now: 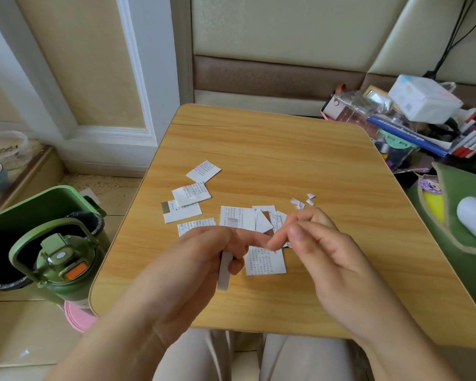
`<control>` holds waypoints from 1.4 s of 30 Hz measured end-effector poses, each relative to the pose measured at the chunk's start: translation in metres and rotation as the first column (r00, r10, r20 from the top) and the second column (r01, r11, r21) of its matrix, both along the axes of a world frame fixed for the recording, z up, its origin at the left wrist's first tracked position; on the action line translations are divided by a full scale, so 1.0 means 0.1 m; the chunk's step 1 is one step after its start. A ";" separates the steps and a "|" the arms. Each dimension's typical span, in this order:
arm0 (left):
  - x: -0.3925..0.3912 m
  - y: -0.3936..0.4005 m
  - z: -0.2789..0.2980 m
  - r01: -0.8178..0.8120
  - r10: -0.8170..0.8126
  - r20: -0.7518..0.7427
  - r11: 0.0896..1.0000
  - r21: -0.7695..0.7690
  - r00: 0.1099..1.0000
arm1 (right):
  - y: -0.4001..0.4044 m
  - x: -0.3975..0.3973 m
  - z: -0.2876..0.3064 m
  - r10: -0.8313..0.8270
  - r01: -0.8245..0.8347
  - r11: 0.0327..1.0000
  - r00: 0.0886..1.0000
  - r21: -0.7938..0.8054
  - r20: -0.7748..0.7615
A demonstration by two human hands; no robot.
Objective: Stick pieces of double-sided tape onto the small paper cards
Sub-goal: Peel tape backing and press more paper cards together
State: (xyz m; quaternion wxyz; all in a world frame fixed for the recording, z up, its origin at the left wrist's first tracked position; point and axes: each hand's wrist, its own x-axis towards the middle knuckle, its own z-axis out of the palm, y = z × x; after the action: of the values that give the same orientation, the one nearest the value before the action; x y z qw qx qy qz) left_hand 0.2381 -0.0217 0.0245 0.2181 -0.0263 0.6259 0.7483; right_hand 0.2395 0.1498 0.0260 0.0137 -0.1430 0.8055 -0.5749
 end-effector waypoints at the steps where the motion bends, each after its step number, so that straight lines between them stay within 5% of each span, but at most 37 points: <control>1: 0.00 0.01 0.00 0.006 -0.006 0.000 1.000 -0.005 1.000 | 0.01 0.00 -0.01 0.000 0.001 1.000 1.000 -0.029 0.030; 7: 0.00 0.04 -0.04 0.032 -0.032 -0.012 0.999 -0.036 0.999 | 0.05 0.00 -0.13 -0.049 0.094 0.976 0.973 -0.196 0.225; 11: -0.08 0.01 -0.12 -0.162 0.162 0.020 0.987 -0.022 0.987 | 0.06 0.00 -0.19 -0.005 0.133 0.939 0.928 -0.317 0.374; 15: -0.11 -0.03 -0.18 -0.225 0.210 -0.099 0.955 -0.191 0.973 | 0.08 -0.07 -0.15 0.158 0.313 0.790 0.727 -0.527 0.668; 18: -0.08 -0.03 -0.27 -0.211 0.146 -0.197 0.906 -0.366 0.970 | 0.14 -0.12 -0.17 0.229 0.378 0.782 0.566 -0.495 0.792; 22: -0.06 -0.04 -0.47 -0.260 -0.049 -0.410 0.702 -0.663 0.911 | 0.16 -0.14 -0.25 0.193 0.433 0.793 0.490 -0.429 0.850; 26: -0.07 -0.01 -0.71 -0.306 -0.228 -0.480 0.528 -0.792 0.847 | 0.15 -0.18 -0.33 0.165 0.502 0.771 0.439 -0.393 0.883; 42: -0.14 0.10 -1.01 -0.446 -0.379 -0.578 0.384 -0.809 0.722 | 0.12 -0.25 -0.52 0.125 0.535 0.767 0.415 -0.353 0.901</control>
State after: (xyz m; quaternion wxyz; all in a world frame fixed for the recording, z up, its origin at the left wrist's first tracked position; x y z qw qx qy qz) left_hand 0.2237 -0.0117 -0.0769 -0.1019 0.1237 0.9613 0.2242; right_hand 0.2147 0.1622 -0.0261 0.3126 0.2918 0.4591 -0.7787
